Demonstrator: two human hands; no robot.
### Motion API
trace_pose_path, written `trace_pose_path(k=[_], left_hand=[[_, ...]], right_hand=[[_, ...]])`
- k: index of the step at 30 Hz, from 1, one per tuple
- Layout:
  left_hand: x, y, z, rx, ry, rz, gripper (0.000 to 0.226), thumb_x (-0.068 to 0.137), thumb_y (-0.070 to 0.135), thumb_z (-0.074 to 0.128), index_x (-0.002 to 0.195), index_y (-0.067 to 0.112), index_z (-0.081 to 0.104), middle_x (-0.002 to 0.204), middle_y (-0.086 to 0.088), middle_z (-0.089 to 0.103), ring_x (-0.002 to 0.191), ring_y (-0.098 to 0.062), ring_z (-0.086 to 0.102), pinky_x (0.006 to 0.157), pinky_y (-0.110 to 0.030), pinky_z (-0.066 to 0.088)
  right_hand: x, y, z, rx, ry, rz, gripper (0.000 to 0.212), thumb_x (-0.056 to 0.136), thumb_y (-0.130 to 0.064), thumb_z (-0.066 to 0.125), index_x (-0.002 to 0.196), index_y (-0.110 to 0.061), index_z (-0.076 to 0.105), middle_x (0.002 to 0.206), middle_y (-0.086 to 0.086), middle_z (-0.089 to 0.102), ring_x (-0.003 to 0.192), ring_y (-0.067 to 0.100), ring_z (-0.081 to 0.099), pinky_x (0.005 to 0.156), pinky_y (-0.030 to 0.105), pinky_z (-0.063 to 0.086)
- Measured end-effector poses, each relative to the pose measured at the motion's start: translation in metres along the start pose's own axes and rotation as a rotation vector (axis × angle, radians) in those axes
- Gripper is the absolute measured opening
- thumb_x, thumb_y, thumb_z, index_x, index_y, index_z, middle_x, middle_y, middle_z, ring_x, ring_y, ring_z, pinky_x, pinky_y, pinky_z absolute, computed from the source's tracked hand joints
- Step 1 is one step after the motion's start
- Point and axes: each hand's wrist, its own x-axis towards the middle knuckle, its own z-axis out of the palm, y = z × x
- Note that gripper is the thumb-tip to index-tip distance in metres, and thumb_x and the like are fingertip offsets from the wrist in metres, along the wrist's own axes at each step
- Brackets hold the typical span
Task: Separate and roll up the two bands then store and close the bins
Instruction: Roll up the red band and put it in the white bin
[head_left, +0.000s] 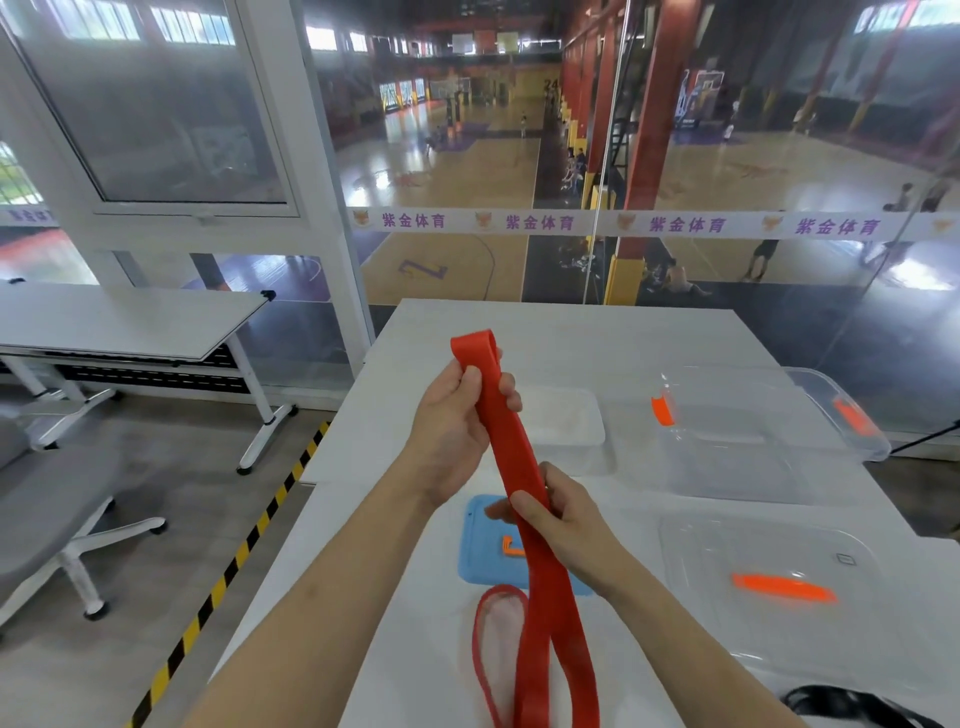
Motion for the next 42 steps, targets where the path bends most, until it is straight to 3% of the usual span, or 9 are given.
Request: trace_pose_path(k=[6,9,12,17,23,28,34,38,42], left_hand=[[-0.005,0.011,0.002,0.018,-0.037,-0.003,0.031,0.111,0.020,0.032,0.130,0.014,0.056,0.122,-0.005,0.072,0.118,-0.023,0.066,0.106,-0.041,0.050],[0.000,0.010,0.002,-0.077,-0.043,-0.027,0.030,0.110,0.016,0.034,0.131,0.009,0.055,0.110,-0.002,0.065,0.104,-0.018,0.060,0.104,-0.043,0.047],[0.006,0.015,0.002,-0.149,-0.045,-0.003,0.034,0.110,0.015,0.034,0.140,0.010,0.049,0.102,-0.001,0.063,0.094,-0.015,0.061,0.101,-0.041,0.046],[0.010,0.014,-0.010,0.010,0.032,0.098,0.033,0.108,0.010,0.041,0.140,0.006,0.046,0.110,-0.009,0.060,0.107,-0.025,0.060,0.108,-0.049,0.050],[-0.003,0.006,-0.036,0.272,0.079,0.131,0.033,0.101,0.018,0.061,0.132,0.009,0.054,0.128,-0.015,0.064,0.126,-0.031,0.061,0.110,-0.050,0.049],[-0.020,0.014,-0.057,0.586,-0.148,0.098,0.040,0.085,0.007,0.076,0.120,0.012,0.056,0.117,-0.005,0.068,0.115,-0.022,0.065,0.097,-0.034,0.054],[-0.022,0.020,-0.056,0.990,-0.340,-0.101,0.055,0.076,0.029,0.089,0.114,0.027,0.050,0.116,0.009,0.068,0.119,-0.013,0.065,0.106,-0.038,0.052],[-0.022,0.009,-0.047,0.978,-0.396,-0.216,0.069,0.071,0.040,0.090,0.117,0.035,0.039,0.128,0.011,0.061,0.124,-0.009,0.060,0.110,-0.037,0.049],[-0.021,0.001,-0.033,1.018,-0.258,-0.098,0.064,0.079,0.050,0.079,0.120,0.038,0.031,0.130,0.019,0.052,0.127,-0.006,0.053,0.107,-0.031,0.049]], right_hand=[[0.003,-0.012,-0.005,-0.054,0.034,-0.119,0.019,0.099,-0.006,0.063,0.118,-0.010,0.066,0.113,-0.009,0.080,0.098,0.010,0.080,0.080,0.041,0.065],[0.007,-0.020,-0.009,-0.128,0.007,-0.163,0.023,0.094,0.000,0.063,0.114,-0.008,0.071,0.113,-0.008,0.080,0.097,0.009,0.080,0.083,0.026,0.062],[0.009,-0.025,-0.008,0.155,0.076,-0.164,0.008,0.093,0.016,0.052,0.098,0.009,0.052,0.098,0.013,0.081,0.082,0.028,0.081,0.078,0.033,0.065],[0.012,-0.031,-0.013,0.578,0.174,-0.166,0.034,0.099,0.012,0.055,0.089,-0.017,0.040,0.076,0.014,0.054,0.053,0.019,0.046,0.055,0.033,0.044],[0.012,-0.033,-0.022,0.524,0.355,-0.255,0.012,0.100,-0.001,0.064,0.101,-0.011,0.058,0.081,0.009,0.056,0.054,0.018,0.044,0.056,0.032,0.040],[0.016,-0.029,-0.031,0.474,0.482,-0.285,0.012,0.099,0.001,0.066,0.099,-0.011,0.067,0.087,0.029,0.056,0.058,0.019,0.045,0.058,0.033,0.042],[0.016,-0.031,-0.037,0.252,0.472,-0.337,0.018,0.095,0.000,0.072,0.100,-0.017,0.072,0.081,-0.010,0.068,0.070,0.008,0.060,0.071,0.023,0.051],[0.014,-0.036,-0.039,0.189,0.481,-0.331,0.021,0.091,0.000,0.076,0.099,-0.020,0.074,0.087,-0.010,0.073,0.079,0.008,0.065,0.075,0.021,0.054],[0.011,-0.036,-0.036,0.127,0.419,-0.314,0.025,0.087,-0.001,0.080,0.097,-0.024,0.077,0.093,-0.011,0.076,0.086,0.013,0.070,0.080,0.022,0.057]])
